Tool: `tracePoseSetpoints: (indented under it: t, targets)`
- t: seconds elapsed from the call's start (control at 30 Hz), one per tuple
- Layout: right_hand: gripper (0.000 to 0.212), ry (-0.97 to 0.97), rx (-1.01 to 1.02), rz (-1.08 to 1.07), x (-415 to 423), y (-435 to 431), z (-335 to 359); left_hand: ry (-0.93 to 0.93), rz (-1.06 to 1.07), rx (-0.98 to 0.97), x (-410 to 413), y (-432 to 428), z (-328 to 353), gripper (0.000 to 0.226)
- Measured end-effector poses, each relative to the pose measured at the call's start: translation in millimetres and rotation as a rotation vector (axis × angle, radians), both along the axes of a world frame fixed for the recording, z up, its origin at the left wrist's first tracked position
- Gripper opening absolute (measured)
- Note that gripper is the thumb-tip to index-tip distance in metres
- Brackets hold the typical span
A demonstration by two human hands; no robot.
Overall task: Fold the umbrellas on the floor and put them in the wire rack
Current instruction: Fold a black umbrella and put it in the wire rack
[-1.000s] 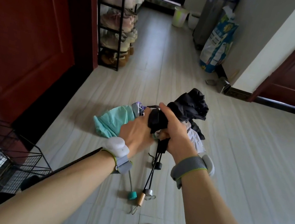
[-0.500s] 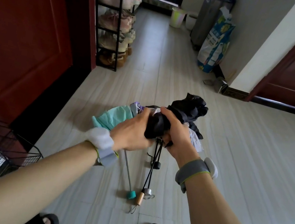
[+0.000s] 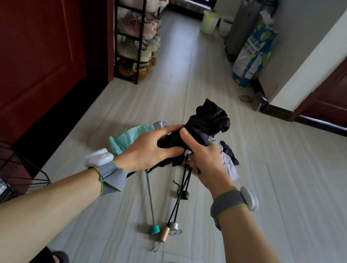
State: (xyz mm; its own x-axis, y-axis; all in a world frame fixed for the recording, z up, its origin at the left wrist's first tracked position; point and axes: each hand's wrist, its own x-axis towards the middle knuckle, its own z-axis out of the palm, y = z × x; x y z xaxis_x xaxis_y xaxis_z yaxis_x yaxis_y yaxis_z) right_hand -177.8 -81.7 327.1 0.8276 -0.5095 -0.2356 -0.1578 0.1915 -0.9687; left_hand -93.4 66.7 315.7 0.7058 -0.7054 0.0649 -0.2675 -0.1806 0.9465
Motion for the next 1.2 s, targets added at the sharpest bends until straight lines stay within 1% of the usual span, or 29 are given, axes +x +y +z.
tracePoseSetpoints:
  t: [0.07,0.13,0.2,0.23,0.27,0.33,0.4,0.43,0.47,0.57,0.67,0.73,0.87,1.1,1.13,1.2]
  targets:
    - [0.028,0.0,0.0,0.011,3.6,-1.0,-4.1,-0.067,0.027,0.02,3.9,1.4,-3.8,0.06]
    - [0.021,0.003,0.008,0.03,4.5,-4.5,-8.0,-0.114,0.074,0.028,8.3,2.5,-7.3,0.061]
    - [0.013,-0.009,-0.027,0.076,3.2,-8.1,-9.5,-0.169,0.136,0.041,13.7,4.6,-10.6,0.062]
    - [0.01,0.003,-0.072,0.099,2.4,-8.4,-10.8,-0.188,0.163,0.052,16.4,6.6,-12.3,0.063]
    - [0.012,0.031,-0.136,0.113,2.5,-7.5,-11.7,-0.204,0.178,0.062,19.0,8.2,-14.1,0.063]
    - [0.019,0.115,-0.293,0.115,5.5,-4.7,-15.2,-0.246,0.182,0.101,20.2,9.9,-16.4,0.063]
    - [0.021,0.214,-0.46,0.133,9.3,-2.4,-19.3,-0.324,0.174,0.141,17.8,9.6,-17.9,0.062]
    - [0.02,0.252,-0.516,0.152,9.6,-1.9,-20.6,-0.37,0.178,0.161,16.9,9.2,-18.8,0.063]
    - [0.02,0.272,-0.53,0.158,9.1,-1.4,-21.3,-0.414,0.188,0.184,16.4,9.0,-19.2,0.064]
    - [0.03,0.255,-0.405,0.081,4.5,-2.3,-19.3,-0.502,0.222,0.255,15.5,9.3,-18.3,0.064]
    - [0.027,0.221,-0.305,0.054,1.1,1.9,-10.6,-0.546,0.216,0.34,12.5,7.9,-18.3,0.065]
    - [0.027,0.224,-0.278,0.069,0.8,5.3,-5.6,-0.568,0.228,0.402,10.2,6.3,-18.6,0.065]
    - [0.03,0.29,-0.273,0.069,1.7,8.8,-0.6,-0.653,0.232,0.469,4.7,2.1,-18.9,0.057]
    - [0.037,0.267,-0.307,0.097,-0.8,16.1,1.0,-0.627,0.263,0.578,7.0,-6.0,-23.6,0.057]
    - [0.036,0.263,-0.316,0.097,-0.6,17.3,1.9,-0.66,0.271,0.603,7.0,-6.8,-24.6,0.057]
    - [0.035,0.26,-0.354,0.092,0.3,19.6,4.5,-0.802,0.289,0.674,7.2,-8.2,-27.9,0.058]
